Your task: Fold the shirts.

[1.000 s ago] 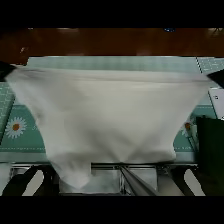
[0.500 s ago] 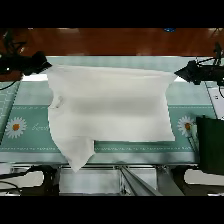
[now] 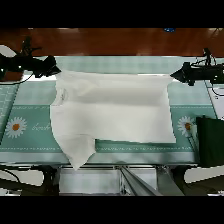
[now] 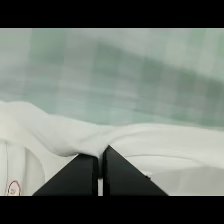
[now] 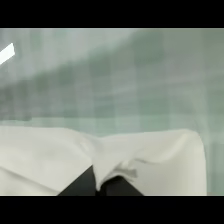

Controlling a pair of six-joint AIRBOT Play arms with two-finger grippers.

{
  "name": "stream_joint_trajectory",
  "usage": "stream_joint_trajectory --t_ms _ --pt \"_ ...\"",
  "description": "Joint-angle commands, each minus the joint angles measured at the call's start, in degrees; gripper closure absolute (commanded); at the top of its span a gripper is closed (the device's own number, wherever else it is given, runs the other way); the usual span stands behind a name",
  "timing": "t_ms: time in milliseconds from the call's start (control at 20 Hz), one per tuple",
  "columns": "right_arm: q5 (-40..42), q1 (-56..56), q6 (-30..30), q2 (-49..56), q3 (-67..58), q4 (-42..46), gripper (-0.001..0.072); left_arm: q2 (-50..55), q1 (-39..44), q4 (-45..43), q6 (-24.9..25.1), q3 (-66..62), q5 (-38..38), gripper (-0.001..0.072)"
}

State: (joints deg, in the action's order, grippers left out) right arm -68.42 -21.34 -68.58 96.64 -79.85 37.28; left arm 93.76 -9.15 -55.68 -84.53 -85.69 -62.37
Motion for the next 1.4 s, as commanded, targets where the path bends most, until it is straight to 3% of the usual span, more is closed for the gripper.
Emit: stream_joint_trajectory --t_ms 0,150,500,550,600,750,950,1150,1250,1350 --pt "-8.33 -0.35 -0.22 -0.39 -0.22 8.55 0.0690 -0.33 -1.49 -2.56 5.49 0.81 -12.61 0.0687" --pt "-10.21 -0.33 -1.05 -0.39 3.23 12.55 0.0690 -0.33 -0.92 -6.75 5.68 5.99 -14.34 0.0687" --pt "-5.49 -0.33 -1.07 -0.37 10.47 12.04 0.0666 0.26 -0.76 -7.34 5.60 10.99 -13.16 0.0677" --pt "-5.46 -0.33 -2.29 -0.37 10.47 11.56 0.0481 0.26 -0.79 -7.37 3.67 10.91 -13.38 0.0504" --pt "-6.34 -0.35 -2.78 -0.39 10.32 11.26 0.0299 0.20 -0.92 -7.41 2.67 10.73 -14.51 0.0193" --pt "-11.91 -2.64 -2.84 -1.81 7.58 11.34 0.0304 -0.46 -3.02 -7.87 2.73 8.57 -21.62 0.0198" --pt "-9.88 -9.70 -2.95 -13.18 10.78 15.50 0.0304 -9.40 -8.94 -8.74 3.48 14.23 -23.89 0.0198" --pt "-0.52 -14.43 -0.20 -28.50 31.01 13.31 0.0303 -23.82 -17.53 -11.02 3.98 33.59 -17.97 0.0198" --pt "5.95 -14.05 0.13 -36.11 42.01 7.23 0.0303 -28.87 -24.48 -12.15 0.00 42.60 -16.94 0.0198" --pt "5.51 -13.05 3.58 -40.26 49.33 0.31 0.0304 -31.01 -29.66 -8.68 1.84 49.53 -18.47 0.0198"
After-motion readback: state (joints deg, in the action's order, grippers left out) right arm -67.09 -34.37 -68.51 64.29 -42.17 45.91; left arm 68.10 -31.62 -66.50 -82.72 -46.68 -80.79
